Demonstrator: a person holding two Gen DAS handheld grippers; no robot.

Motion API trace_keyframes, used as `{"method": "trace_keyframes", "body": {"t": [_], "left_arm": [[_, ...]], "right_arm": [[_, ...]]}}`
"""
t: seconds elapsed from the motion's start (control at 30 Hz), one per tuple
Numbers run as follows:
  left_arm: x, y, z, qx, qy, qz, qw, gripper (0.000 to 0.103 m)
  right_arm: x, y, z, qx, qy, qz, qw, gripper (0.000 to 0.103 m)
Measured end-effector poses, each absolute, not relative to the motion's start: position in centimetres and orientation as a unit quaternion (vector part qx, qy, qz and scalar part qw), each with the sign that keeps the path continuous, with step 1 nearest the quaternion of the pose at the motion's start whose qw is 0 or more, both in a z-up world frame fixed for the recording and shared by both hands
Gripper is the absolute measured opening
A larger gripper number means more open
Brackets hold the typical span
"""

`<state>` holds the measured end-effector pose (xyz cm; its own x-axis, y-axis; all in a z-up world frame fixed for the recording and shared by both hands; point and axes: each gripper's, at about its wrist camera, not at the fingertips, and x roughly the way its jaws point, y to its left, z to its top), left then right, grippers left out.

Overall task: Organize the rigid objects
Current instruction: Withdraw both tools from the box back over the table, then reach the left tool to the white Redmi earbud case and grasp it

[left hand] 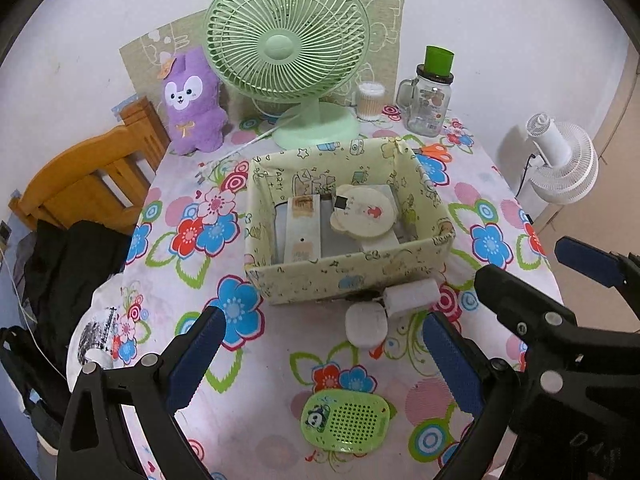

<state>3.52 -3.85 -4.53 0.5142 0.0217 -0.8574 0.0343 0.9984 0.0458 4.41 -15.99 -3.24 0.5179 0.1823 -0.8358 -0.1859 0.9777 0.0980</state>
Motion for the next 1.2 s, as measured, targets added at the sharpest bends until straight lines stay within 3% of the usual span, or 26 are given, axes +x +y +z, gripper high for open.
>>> {"method": "trace_keyframes", "body": {"t": [1.2], "left_arm": [[4.3,-3.0,-13.3,0.006,0.551,-0.001,0.835,0.101]], "right_arm": [[5.9,-16.2,-10.9,-0.027,0.526,0.12,0.842,0.086]]}}
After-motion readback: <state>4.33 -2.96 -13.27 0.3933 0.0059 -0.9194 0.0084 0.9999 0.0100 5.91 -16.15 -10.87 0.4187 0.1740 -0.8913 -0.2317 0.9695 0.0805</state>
